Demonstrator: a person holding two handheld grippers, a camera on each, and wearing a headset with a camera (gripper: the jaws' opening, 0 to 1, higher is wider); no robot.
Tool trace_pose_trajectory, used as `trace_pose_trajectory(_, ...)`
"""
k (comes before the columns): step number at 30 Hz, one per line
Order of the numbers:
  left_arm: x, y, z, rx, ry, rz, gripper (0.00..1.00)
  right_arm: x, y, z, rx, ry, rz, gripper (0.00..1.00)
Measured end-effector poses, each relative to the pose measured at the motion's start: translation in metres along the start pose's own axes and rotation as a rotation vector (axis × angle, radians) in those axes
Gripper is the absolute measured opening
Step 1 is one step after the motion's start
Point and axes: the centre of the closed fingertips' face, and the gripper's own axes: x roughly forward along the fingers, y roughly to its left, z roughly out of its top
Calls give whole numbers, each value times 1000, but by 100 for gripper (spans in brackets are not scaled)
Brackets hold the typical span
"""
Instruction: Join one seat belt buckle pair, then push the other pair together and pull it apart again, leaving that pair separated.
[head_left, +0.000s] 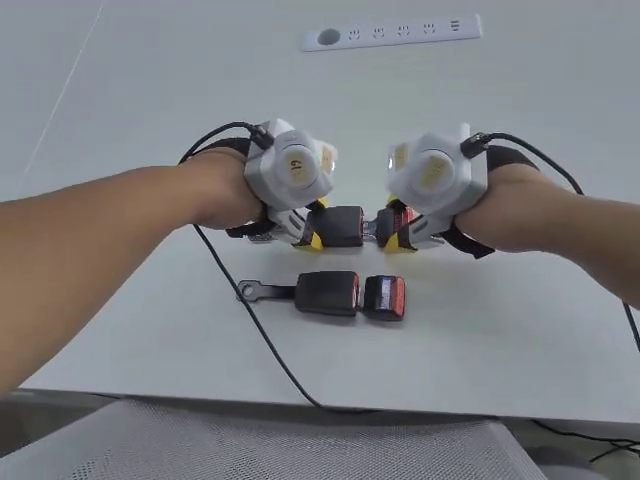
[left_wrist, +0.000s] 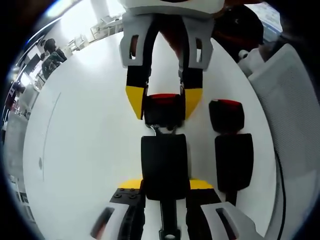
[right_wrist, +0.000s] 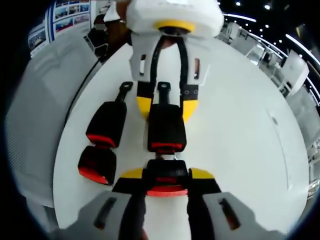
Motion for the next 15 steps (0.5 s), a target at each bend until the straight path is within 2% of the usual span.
trace_pose_trajectory(3,0,0,0,2,6,-2,31,4,-1,5,-1,7,-7,29)
trace_pose_trajectory(15,1,2,-2,-14,-9,5,31,-1,4,4,1,-6,-12,30)
